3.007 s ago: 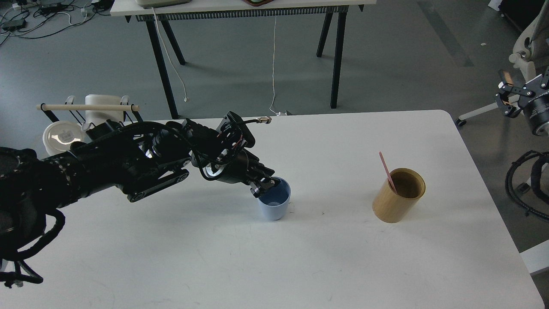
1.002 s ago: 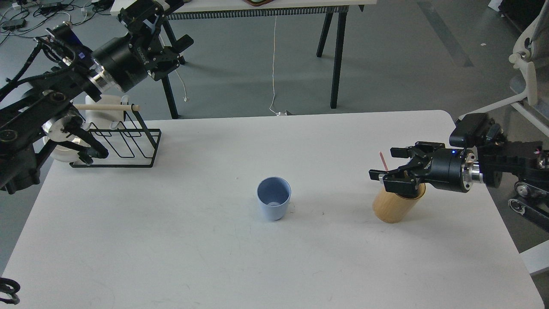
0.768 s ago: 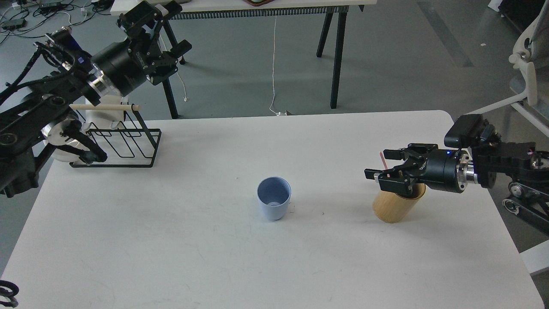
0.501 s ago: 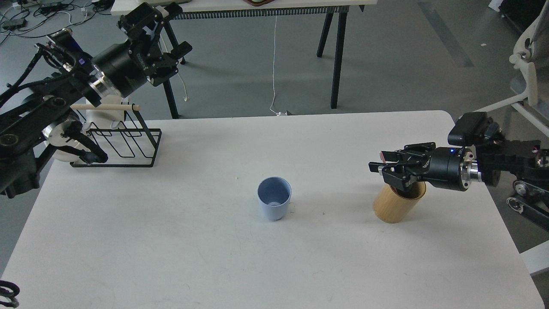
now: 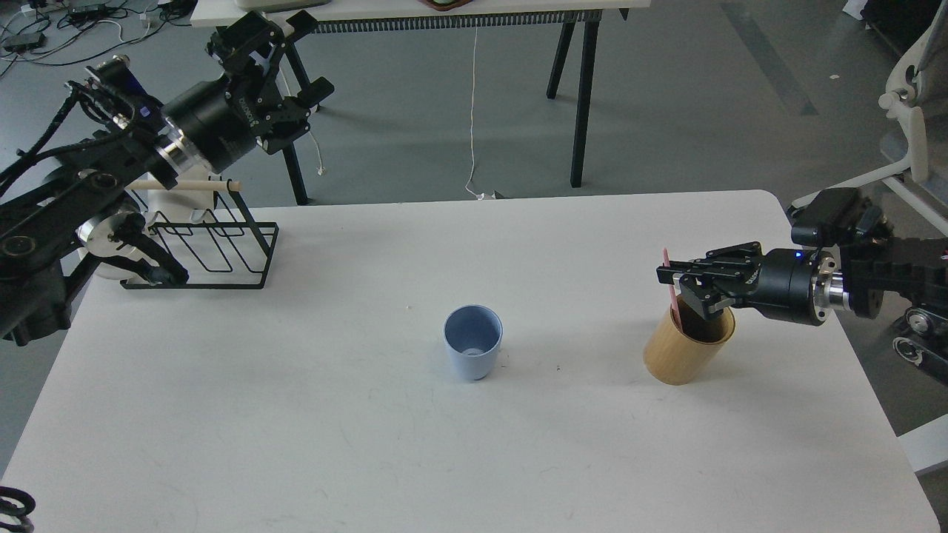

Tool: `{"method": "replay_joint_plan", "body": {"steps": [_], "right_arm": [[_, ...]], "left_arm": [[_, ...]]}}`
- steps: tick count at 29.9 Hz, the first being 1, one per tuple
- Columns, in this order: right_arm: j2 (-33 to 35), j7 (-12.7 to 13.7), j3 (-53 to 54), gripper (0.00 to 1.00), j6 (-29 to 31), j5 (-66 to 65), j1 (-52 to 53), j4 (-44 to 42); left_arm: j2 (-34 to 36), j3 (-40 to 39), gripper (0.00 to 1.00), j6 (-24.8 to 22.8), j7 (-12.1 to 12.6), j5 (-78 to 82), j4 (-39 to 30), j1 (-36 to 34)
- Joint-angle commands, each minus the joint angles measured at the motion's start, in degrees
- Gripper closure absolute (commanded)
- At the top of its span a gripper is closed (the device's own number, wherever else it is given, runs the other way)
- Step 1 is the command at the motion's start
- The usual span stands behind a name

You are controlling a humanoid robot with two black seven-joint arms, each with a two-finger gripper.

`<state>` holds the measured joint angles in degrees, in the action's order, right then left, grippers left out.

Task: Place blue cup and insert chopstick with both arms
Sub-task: 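Grasp the pink stick and pull it up out of the tan cup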

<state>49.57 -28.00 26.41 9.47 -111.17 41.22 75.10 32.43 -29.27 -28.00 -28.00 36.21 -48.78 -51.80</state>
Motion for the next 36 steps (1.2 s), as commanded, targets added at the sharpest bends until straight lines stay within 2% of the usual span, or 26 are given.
{"method": "replay_joint_plan", "body": {"steps": [1, 11, 15, 16, 17, 19, 21, 22, 26, 33, 34, 36], "right_arm": [[0.88, 0.0, 0.75, 0.9, -0.07, 0.08, 0.0, 0.31], [4.22, 0.0, 2.34, 0.99, 0.02, 3.77, 0.17, 3.74], [4.31, 0.0, 2.25, 0.98, 0.02, 3.77, 0.09, 3.65], [4.31, 0.0, 2.25, 0.96, 0.02, 3.77, 0.09, 3.65], [4.22, 0.0, 2.25, 0.87, 0.02, 3.77, 0.09, 3.56], [4.04, 0.0, 2.33, 0.6, -0.07, 3.85, 0.0, 3.56], [3.87, 0.0, 2.16, 0.46, -0.07, 3.85, -0.09, 3.48], [3.69, 0.0, 1.98, 0.43, -0.07, 3.85, -0.09, 3.48], [2.99, 0.0, 1.37, 0.38, 0.02, 3.68, -0.27, 3.04], [0.88, 0.0, 0.58, 0.36, 0.02, 3.5, -0.79, 0.76], [0.36, 0.0, 0.32, 0.37, 0.02, 3.5, -0.79, 0.32], [-0.79, 0.0, 0.05, 0.45, 0.02, 3.5, -0.79, -0.04]], "left_arm": [[0.0, 0.0, 0.03, 0.0, 0.0, 0.0, 0.0, 0.03], [-0.09, 0.0, 0.03, 0.0, 0.0, 0.0, 0.0, 0.03], [-0.09, 0.0, 0.03, 0.0, 0.0, 0.0, 0.0, 0.12], [-0.09, 0.0, 0.03, 0.0, 0.0, 0.0, 0.0, 0.12], [-0.18, 0.0, 0.03, 0.0, 0.0, 0.0, 0.0, 0.2], [-0.35, 0.0, 0.03, 0.0, 0.0, 0.0, 0.0, 0.47], [-0.35, 0.0, 0.03, 0.0, 0.0, 0.0, 0.0, 0.64], [-0.35, 0.0, 0.03, 0.0, 0.0, 0.08, 0.0, 0.73], [-0.44, 0.0, 0.02, 0.0, 0.0, 0.0, 0.09, 0.91], [-0.44, 0.0, 0.01, 0.0, 0.0, 0.0, 0.7, 1.0], [-0.53, 0.0, 0.01, 0.0, 0.0, 0.0, 0.79, 1.08], [-0.79, 0.0, 0.01, 0.0, 0.0, 0.0, 0.96, 1.08]]}}
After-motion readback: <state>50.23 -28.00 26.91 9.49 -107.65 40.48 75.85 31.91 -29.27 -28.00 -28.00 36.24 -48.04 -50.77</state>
